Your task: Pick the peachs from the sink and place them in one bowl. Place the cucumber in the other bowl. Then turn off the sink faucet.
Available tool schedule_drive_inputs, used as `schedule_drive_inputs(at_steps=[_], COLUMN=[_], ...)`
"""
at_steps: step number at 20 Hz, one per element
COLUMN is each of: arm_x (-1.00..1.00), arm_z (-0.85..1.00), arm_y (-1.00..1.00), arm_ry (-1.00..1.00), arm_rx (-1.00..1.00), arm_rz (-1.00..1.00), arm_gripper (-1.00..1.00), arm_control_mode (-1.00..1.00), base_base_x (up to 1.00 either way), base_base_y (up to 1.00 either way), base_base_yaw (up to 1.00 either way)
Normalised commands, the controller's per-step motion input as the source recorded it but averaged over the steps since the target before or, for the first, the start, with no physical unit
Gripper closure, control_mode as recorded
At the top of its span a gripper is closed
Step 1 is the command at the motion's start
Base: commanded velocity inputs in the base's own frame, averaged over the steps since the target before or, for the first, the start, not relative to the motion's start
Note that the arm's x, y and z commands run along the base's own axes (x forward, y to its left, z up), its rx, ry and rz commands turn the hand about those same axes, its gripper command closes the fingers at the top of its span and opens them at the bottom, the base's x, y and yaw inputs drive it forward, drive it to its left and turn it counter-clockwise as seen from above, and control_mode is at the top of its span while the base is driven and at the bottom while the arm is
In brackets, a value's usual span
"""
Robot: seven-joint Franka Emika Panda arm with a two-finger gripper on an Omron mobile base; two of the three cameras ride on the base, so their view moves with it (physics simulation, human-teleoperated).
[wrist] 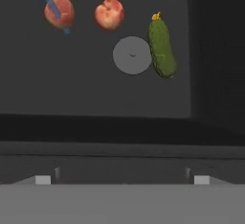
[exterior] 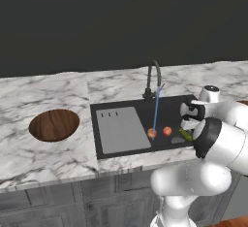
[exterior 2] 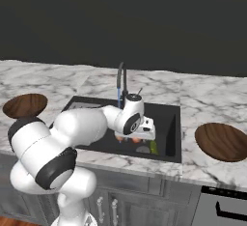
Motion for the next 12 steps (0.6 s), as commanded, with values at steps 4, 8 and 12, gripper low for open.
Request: schedule_drive_inputs(at_steps=[4,8,12], arm_x=[0.22,0.23,0.25], arm_z=[-0.29,-0.29,-0.26], arm_y=[-0.18,-0.13,-0.11], arm_ry=[0.02,0.03,0.02], arm_rx=[-0.01,-0.01,0.00], arm_rz=[0.00,0.00,0.00], arm_gripper=[-1.00,-1.00,-1.00], arm_control_mode=[-1.00,-1.00,-1.00], base_base_x=[0.00,0.00,0.00], base_base_y=[0.00,0.00,0.00], base_base_yaw=[0.00,0.00,0.00])
